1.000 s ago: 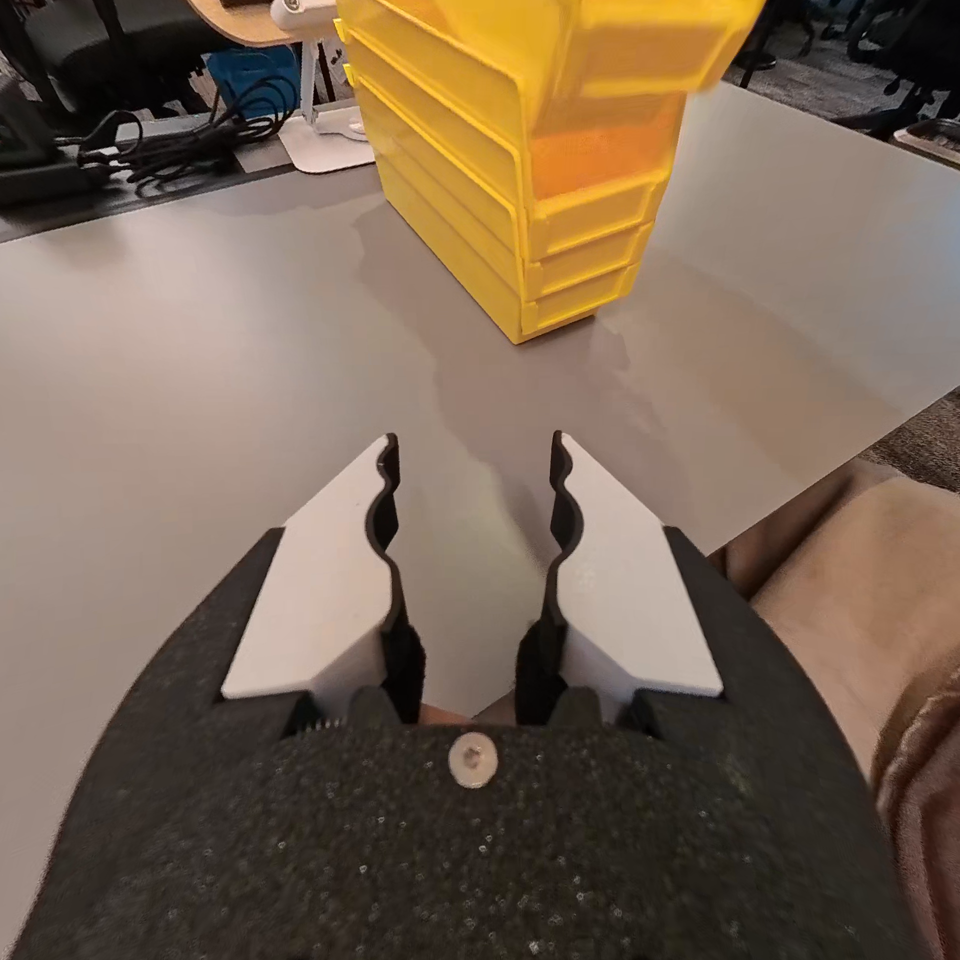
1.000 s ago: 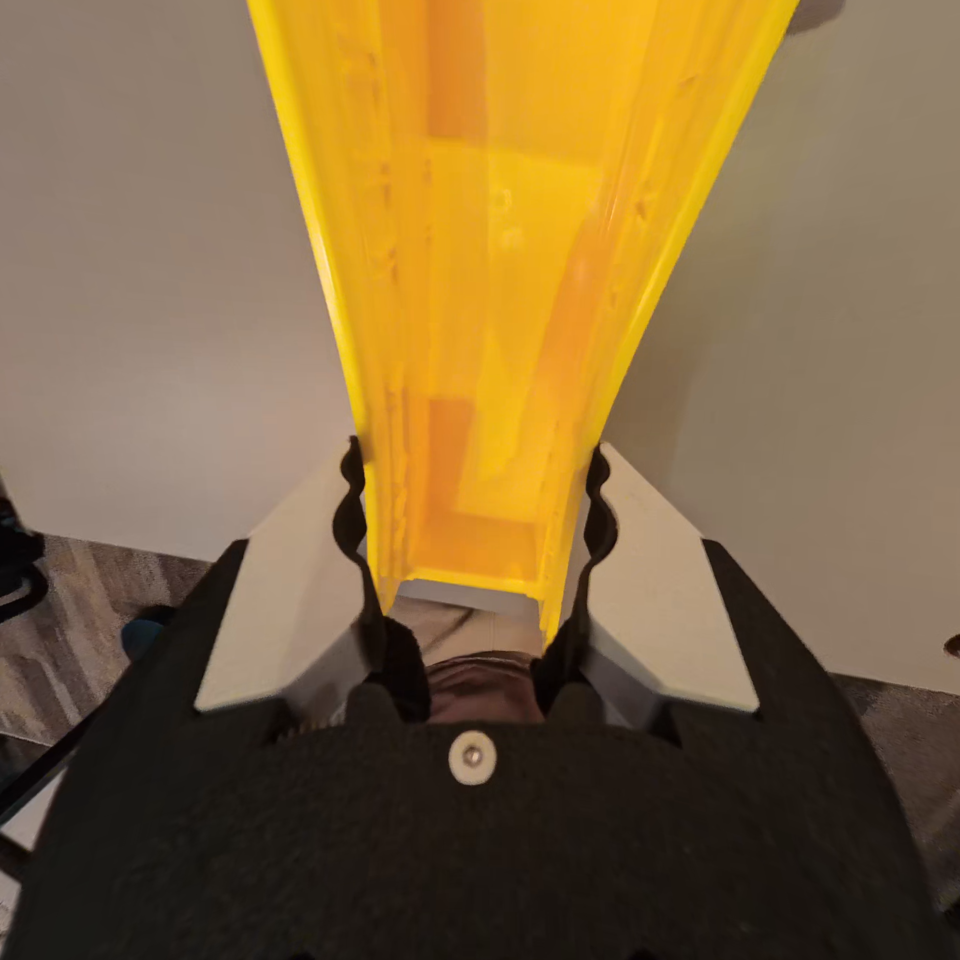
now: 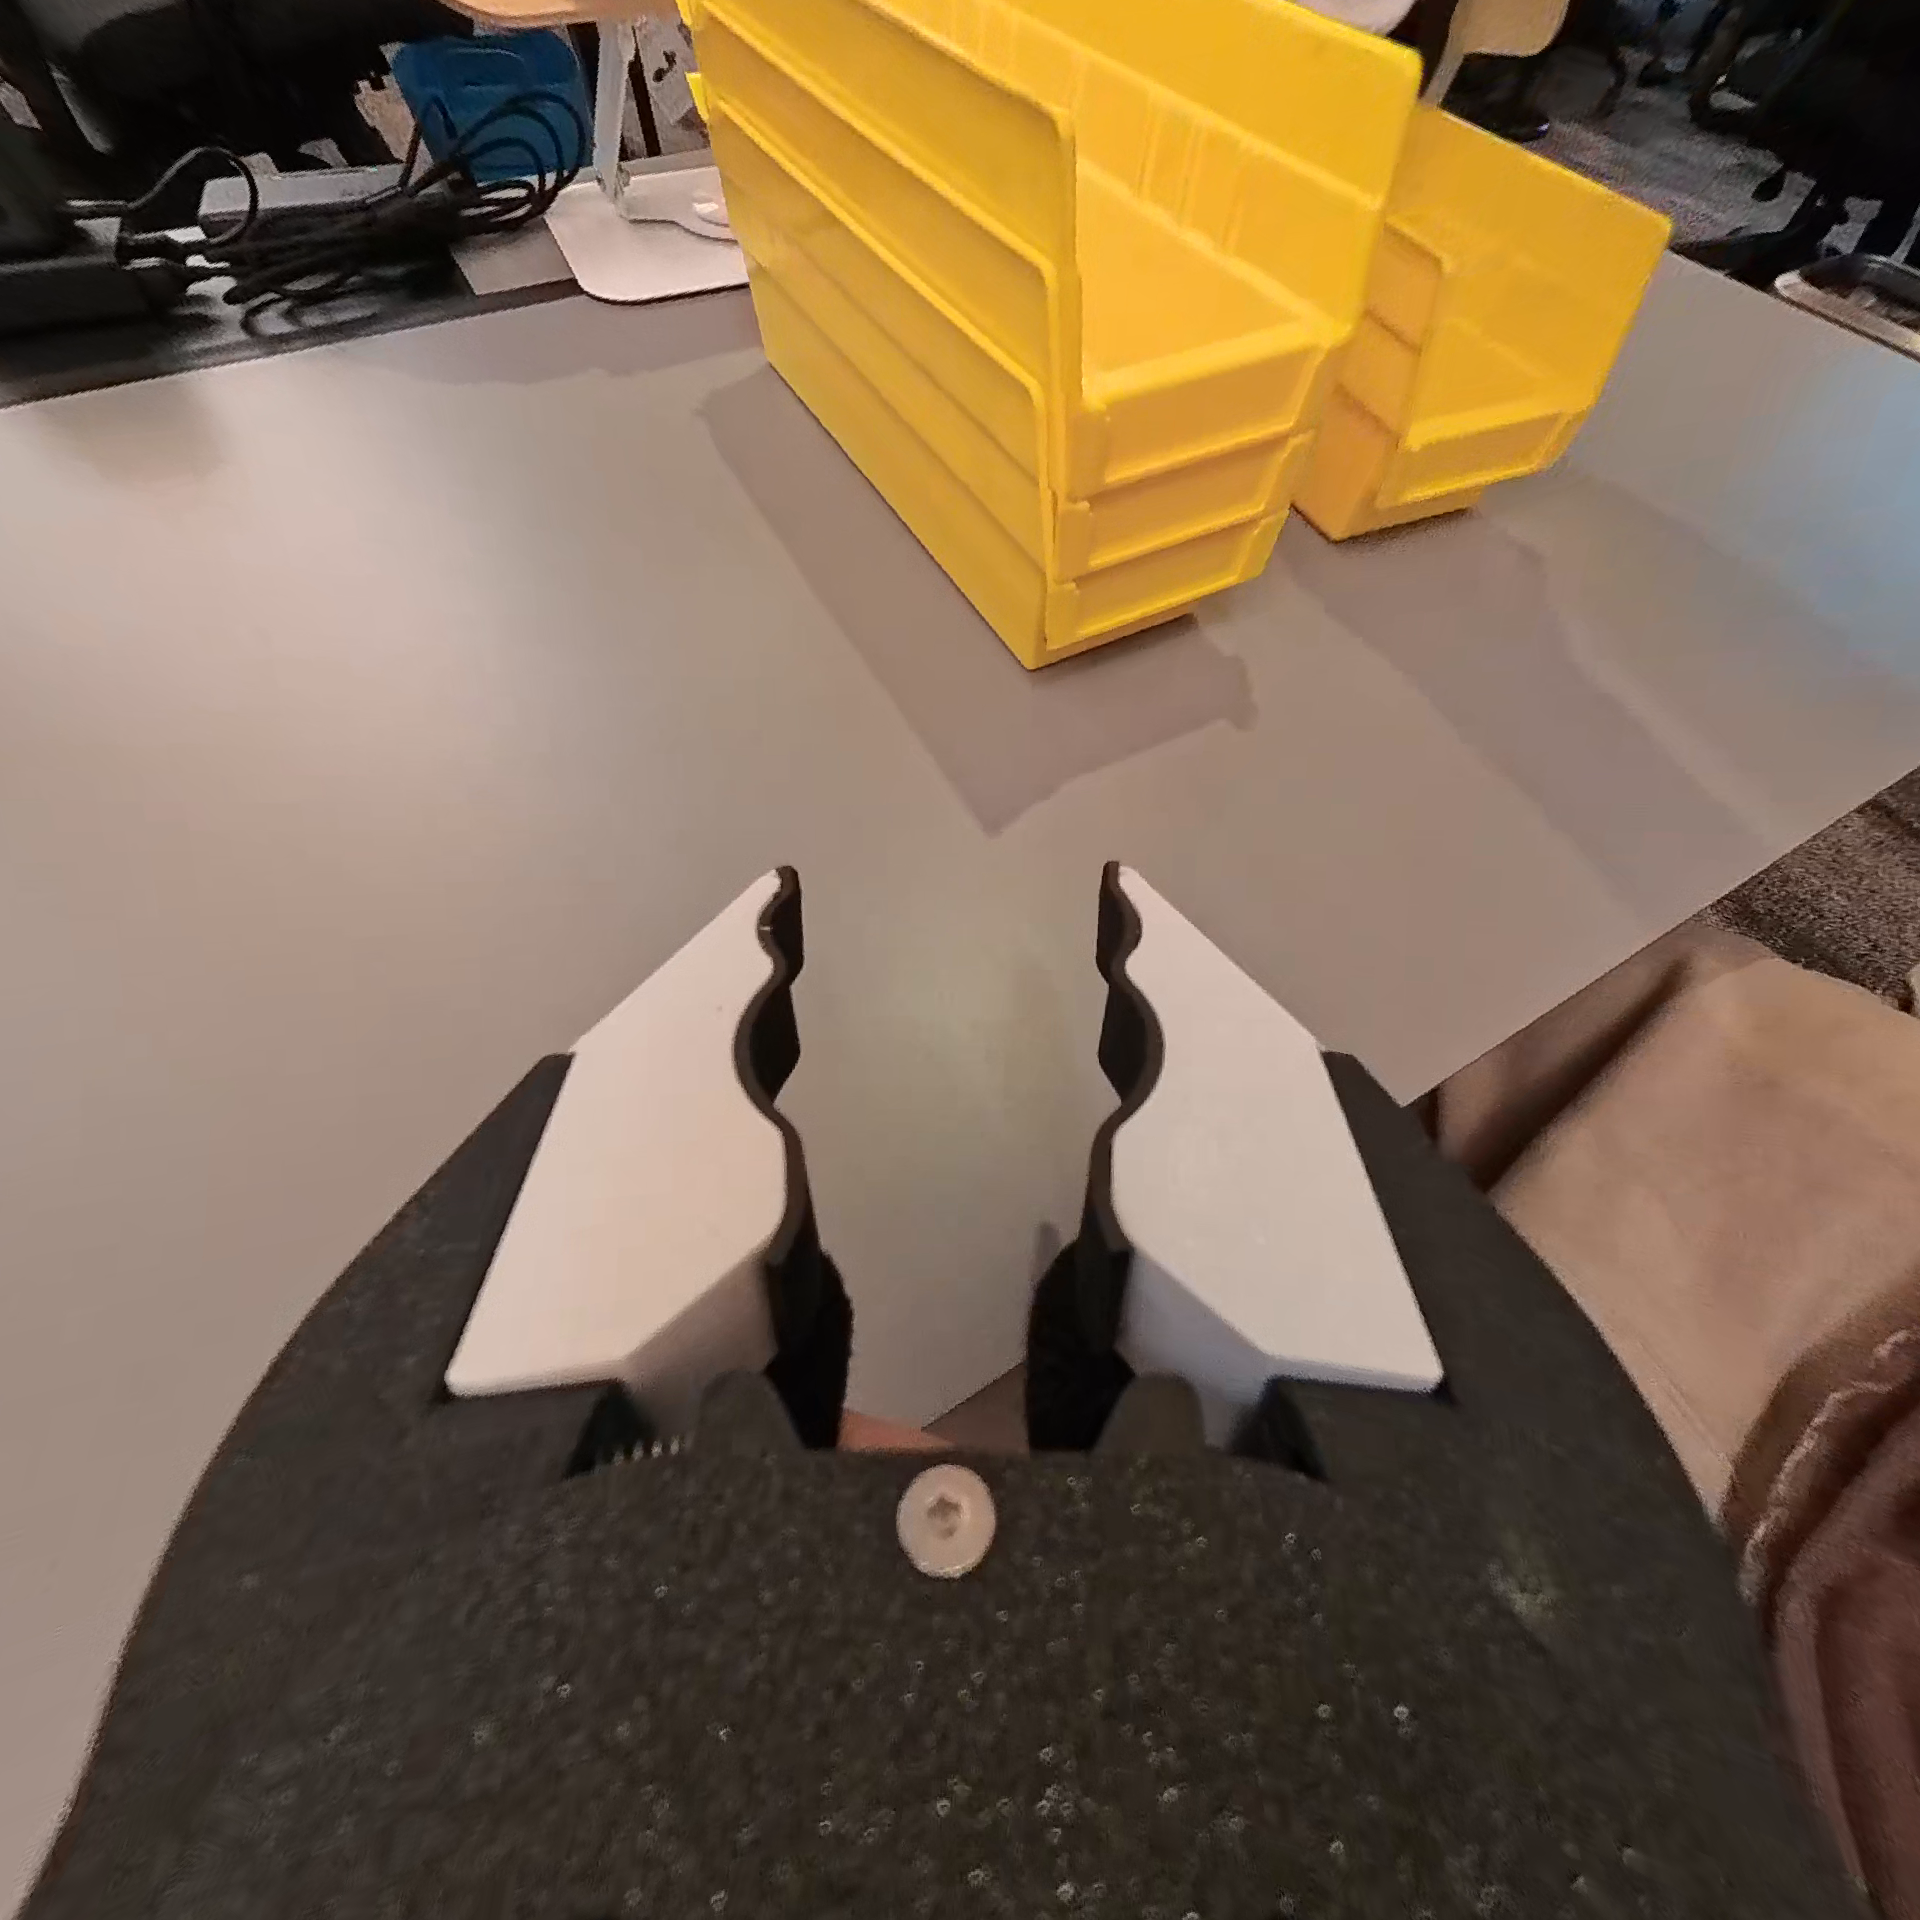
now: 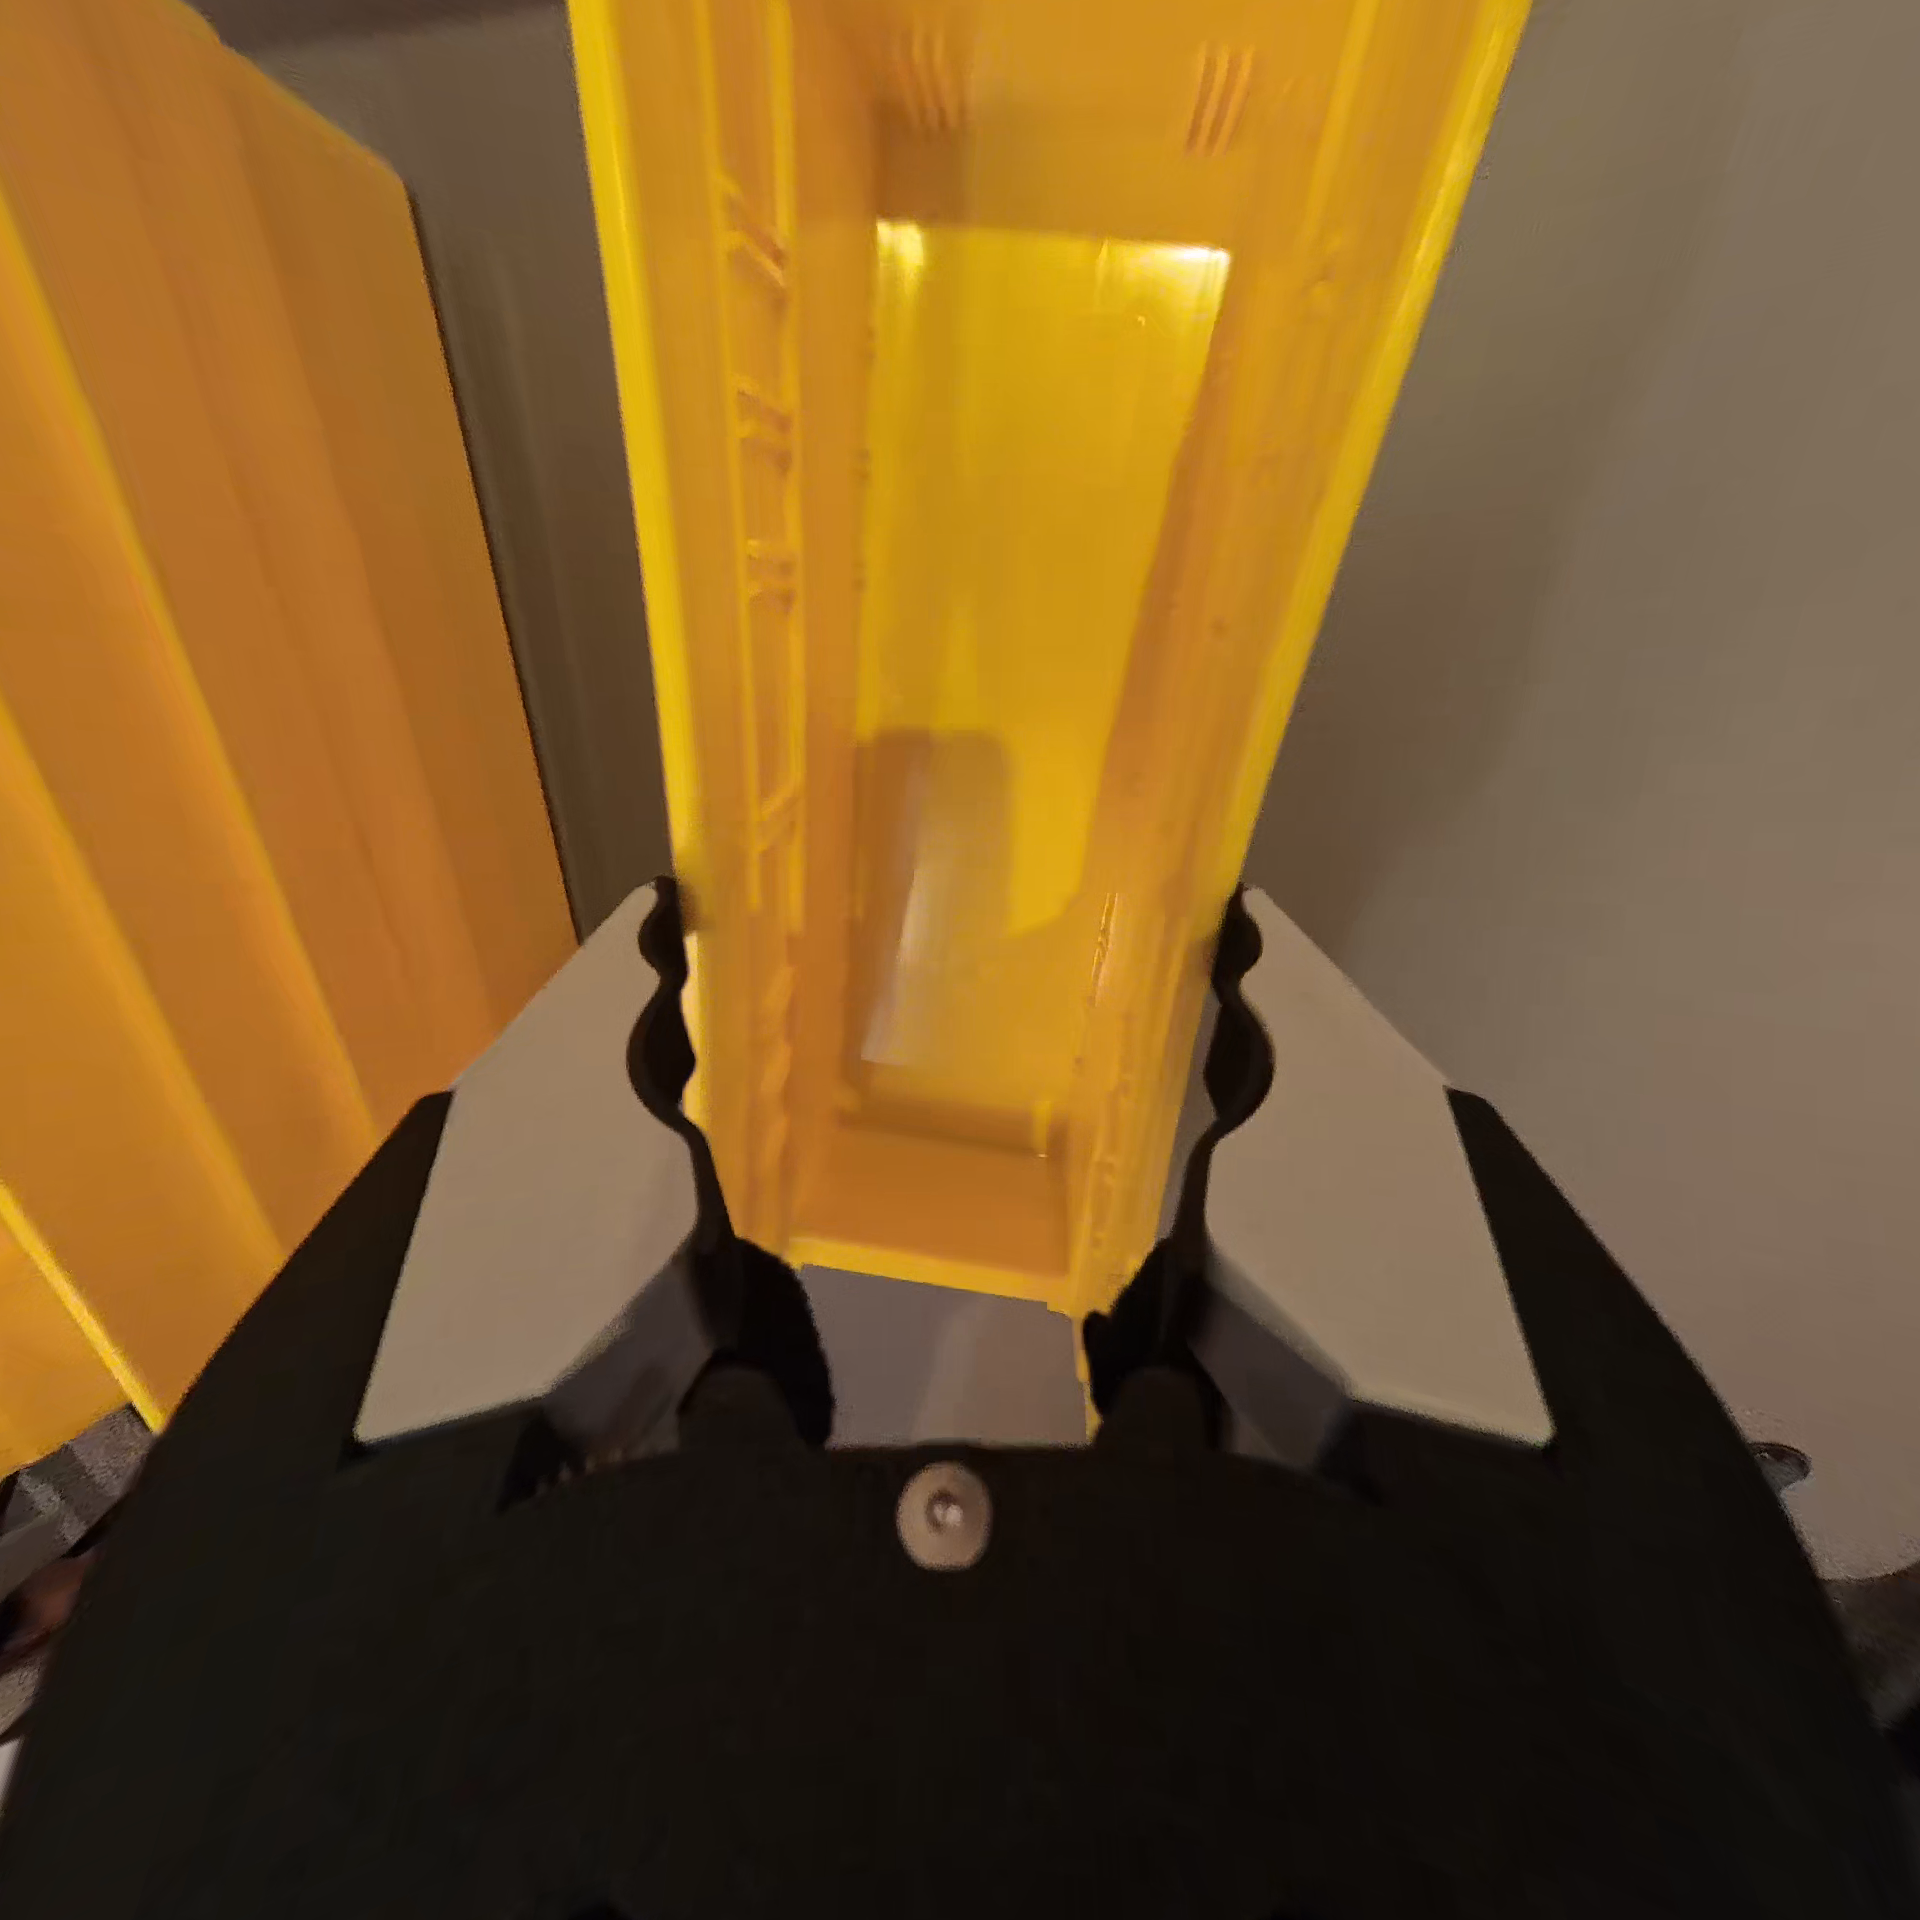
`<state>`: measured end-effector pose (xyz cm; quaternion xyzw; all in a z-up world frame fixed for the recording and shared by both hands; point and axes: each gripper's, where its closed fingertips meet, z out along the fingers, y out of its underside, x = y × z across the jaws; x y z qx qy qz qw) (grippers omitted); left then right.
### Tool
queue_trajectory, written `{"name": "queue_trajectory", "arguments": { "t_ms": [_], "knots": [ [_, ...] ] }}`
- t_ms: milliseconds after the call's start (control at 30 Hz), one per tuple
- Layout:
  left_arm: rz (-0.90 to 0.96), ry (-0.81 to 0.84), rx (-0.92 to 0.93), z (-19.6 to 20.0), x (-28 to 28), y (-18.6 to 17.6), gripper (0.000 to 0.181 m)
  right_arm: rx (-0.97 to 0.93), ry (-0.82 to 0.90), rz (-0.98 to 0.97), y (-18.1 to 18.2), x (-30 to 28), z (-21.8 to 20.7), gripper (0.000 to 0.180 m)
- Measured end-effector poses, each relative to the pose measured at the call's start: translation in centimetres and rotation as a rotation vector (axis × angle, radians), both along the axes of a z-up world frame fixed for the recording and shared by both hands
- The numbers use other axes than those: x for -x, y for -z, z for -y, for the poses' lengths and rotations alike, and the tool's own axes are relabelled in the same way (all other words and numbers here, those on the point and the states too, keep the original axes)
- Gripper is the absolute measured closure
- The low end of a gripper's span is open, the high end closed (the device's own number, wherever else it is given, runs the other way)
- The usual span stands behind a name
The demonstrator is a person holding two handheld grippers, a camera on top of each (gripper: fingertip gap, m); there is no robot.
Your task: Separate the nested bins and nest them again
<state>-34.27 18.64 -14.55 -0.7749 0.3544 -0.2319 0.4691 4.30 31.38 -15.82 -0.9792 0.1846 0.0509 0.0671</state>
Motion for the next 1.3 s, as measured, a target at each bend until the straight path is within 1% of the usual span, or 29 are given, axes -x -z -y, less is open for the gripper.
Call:
{"name": "queue_trajectory", "arguments": {
  "t_ms": [133,167,200,233,333,400,500,600,667,733,833,867,967,1033,1167,1300],
  "knots": [
    [0.025,0.007,0.025,0.0,-0.2,-0.1,0.126,-0.001,-0.022,0.011,0.1,0.5,0.0,0.064],
    [0.03,0.009,0.028,0.0,-0.3,-0.1,0.126,-0.007,-0.02,-0.001,-0.2,0.8,0.0,0.055],
    [0.033,0.012,0.029,0.0,-0.4,-0.1,0.126,-0.016,-0.012,-0.003,-0.8,1.0,-0.1,0.039],
    [0.034,0.015,0.029,0.1,-0.5,-0.1,0.126,-0.035,-0.018,-0.002,-1.7,1.3,-0.4,0.035],
    [0.028,0.022,0.031,0.3,-0.6,-0.1,0.125,-0.123,-0.078,0.032,-5.5,3.2,-1.9,0.036],
    [0.021,0.029,0.034,0.4,-0.8,0.1,0.125,-0.182,-0.141,0.051,-8.1,5.7,-3.0,0.038],
    [0.004,0.033,0.026,0.6,-0.9,0.2,0.125,-0.197,-0.217,0.067,-10.1,10.1,-3.9,0.038],
    [-0.016,0.032,0.014,0.8,-0.8,0.3,0.125,-0.182,-0.225,0.06,-9.6,13.9,-4.5,0.027],
    [-0.02,0.029,0.01,0.9,-0.6,0.3,0.124,-0.147,-0.211,0.061,-8.2,15.6,-4.7,0.026],
    [-0.017,0.024,0.013,0.9,-0.3,0.3,0.124,-0.119,-0.191,0.079,-6.9,16.3,-5.0,0.026],
    [-0.012,0.013,0.02,0.8,0.2,0.4,0.124,-0.068,-0.174,0.153,-5.3,15.7,-5.3,0.026],
    [-0.012,0.011,0.025,0.7,0.3,0.5,0.124,-0.05,-0.172,0.14,-4.8,16.0,-5.2,0.032],
    [-0.004,0.007,0.04,0.6,0.5,0.6,0.124,-0.024,-0.172,0.093,-4.6,16.6,-5.4,0.063],
    [0.001,0.009,0.046,0.6,0.4,0.6,0.125,-0.008,-0.185,0.088,-4.8,16.7,-5.2,0.075],
    [-0.009,0.024,0.045,0.8,-0.1,0.7,0.125,0.025,-0.203,0.069,-5.0,16.9,-4.6,0.087],
    [-0.02,0.036,0.038,1.0,-0.5,0.7,0.125,0.03,-0.185,0.048,-5.1,16.8,-4.2,0.091]
  ]
}}
